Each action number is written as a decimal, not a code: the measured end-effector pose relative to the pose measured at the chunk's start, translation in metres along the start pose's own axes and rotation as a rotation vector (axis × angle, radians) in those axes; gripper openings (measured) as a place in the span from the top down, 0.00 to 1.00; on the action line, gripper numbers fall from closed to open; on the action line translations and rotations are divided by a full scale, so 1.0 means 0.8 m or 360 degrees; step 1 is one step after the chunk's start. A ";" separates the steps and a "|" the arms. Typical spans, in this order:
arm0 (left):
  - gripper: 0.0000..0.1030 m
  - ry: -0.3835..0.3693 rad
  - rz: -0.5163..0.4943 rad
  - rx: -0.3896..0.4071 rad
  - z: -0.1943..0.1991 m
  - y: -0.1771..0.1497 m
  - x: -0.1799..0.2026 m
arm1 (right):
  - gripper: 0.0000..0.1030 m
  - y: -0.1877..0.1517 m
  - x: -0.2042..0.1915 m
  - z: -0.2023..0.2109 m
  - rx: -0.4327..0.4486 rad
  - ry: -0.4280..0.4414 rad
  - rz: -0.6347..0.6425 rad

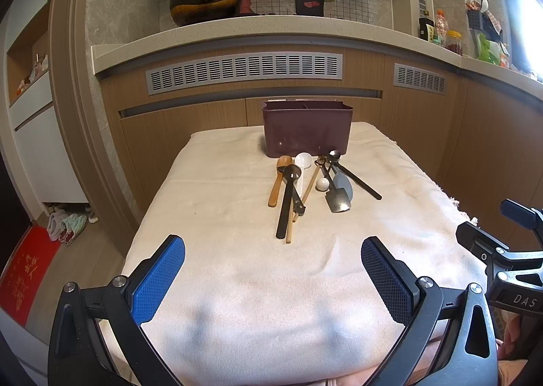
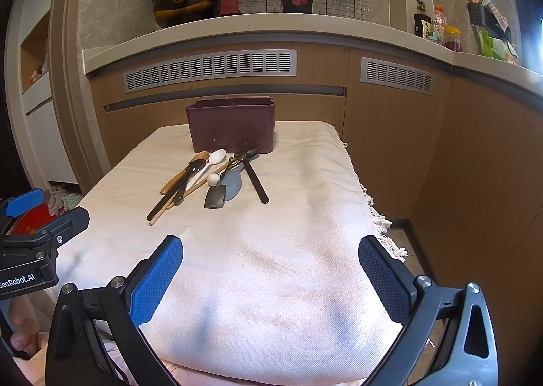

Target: Organize utensils

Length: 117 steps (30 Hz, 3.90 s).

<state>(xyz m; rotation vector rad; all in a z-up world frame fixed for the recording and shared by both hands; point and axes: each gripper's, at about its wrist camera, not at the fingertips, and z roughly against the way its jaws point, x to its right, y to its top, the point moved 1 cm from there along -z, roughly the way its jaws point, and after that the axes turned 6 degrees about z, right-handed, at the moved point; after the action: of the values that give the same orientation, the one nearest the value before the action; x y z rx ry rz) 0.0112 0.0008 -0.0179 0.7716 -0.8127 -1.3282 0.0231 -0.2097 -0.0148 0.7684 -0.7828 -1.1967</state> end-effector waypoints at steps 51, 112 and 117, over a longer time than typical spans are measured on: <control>0.04 -0.0137 0.0089 -0.0165 -0.205 0.128 -0.071 | 0.01 0.125 0.020 -0.248 -0.0336 0.0113 0.0302; 0.70 -0.0295 0.0313 -0.0466 -0.282 0.103 -0.119 | 0.48 0.133 -0.115 -0.366 -0.0641 0.0224 0.0453; 0.70 -0.0321 0.0329 -0.0460 -0.281 0.101 -0.123 | 0.48 0.132 -0.105 -0.355 -0.0626 0.0233 0.0510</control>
<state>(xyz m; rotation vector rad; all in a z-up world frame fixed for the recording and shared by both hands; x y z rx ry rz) 0.2387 0.1103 -0.0707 0.3207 -0.8124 -1.3129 0.3010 -0.0792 -0.0827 0.3824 -0.5037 -0.9518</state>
